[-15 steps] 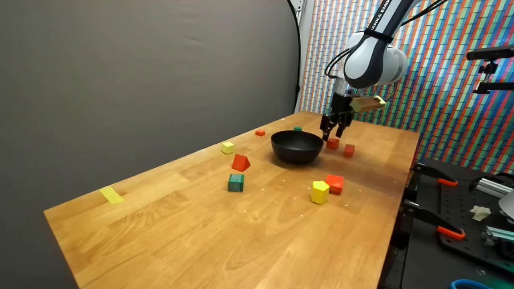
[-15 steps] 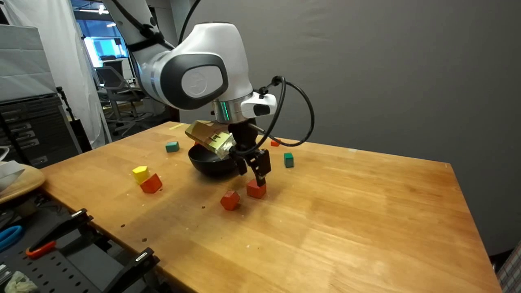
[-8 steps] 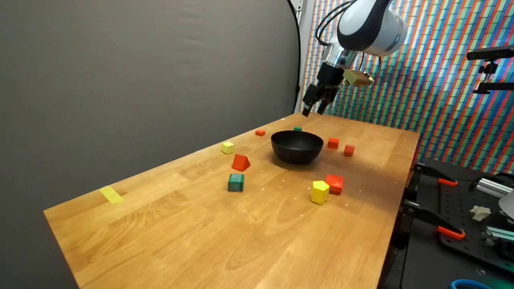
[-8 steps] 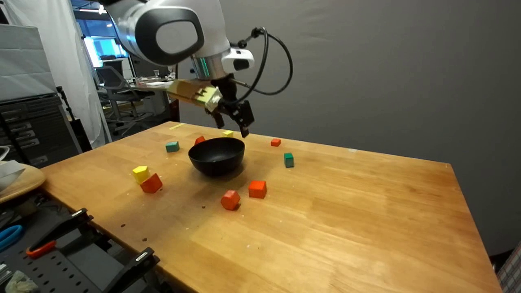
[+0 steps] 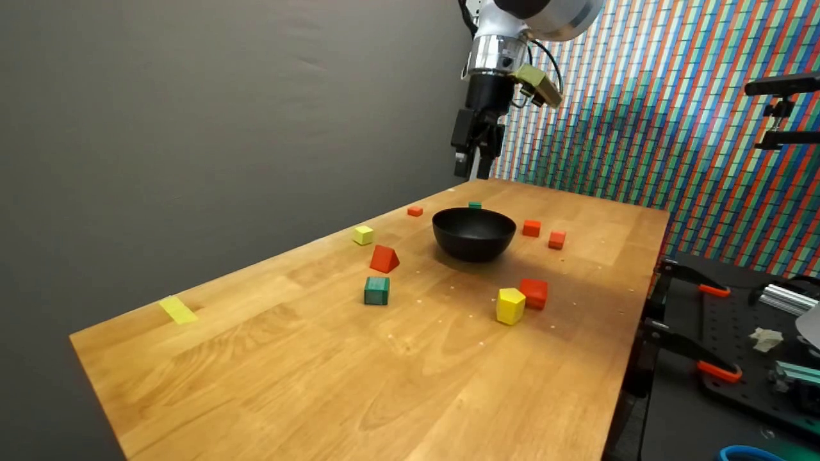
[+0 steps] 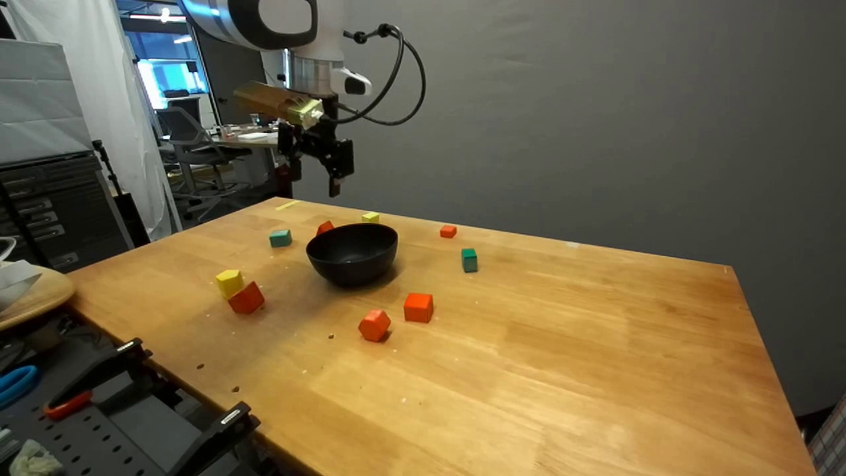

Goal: Remove the blocks from the bowl and put them on the table

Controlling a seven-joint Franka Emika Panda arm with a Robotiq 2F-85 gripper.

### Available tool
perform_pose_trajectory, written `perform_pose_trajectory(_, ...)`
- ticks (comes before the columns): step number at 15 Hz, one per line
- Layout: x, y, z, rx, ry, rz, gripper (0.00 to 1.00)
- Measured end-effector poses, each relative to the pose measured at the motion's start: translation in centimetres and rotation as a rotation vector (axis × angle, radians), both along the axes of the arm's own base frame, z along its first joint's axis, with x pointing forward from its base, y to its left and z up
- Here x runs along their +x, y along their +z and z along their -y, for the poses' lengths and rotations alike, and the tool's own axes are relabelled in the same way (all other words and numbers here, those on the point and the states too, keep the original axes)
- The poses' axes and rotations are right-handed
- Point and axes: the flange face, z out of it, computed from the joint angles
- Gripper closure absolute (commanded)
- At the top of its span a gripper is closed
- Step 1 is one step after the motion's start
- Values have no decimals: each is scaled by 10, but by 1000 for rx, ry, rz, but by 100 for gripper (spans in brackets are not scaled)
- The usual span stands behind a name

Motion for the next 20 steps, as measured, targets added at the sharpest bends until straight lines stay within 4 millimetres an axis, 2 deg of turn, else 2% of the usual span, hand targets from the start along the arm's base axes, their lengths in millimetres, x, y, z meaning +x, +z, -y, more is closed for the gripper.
perform_pose_trajectory(2,10,-21,-10,-1,-33,-83,0)
perform_pose_trajectory(5,15,-37,-12,-2,-43,-110,0)
perform_pose_trajectory(8,12,-47,3,-12,-76,-106,0)
perform_pose_trajectory(11,6,-67,19,-24,-115,-102,0)
perform_pose_trajectory(20,-2,-129,29,-59,-134,-147,2)
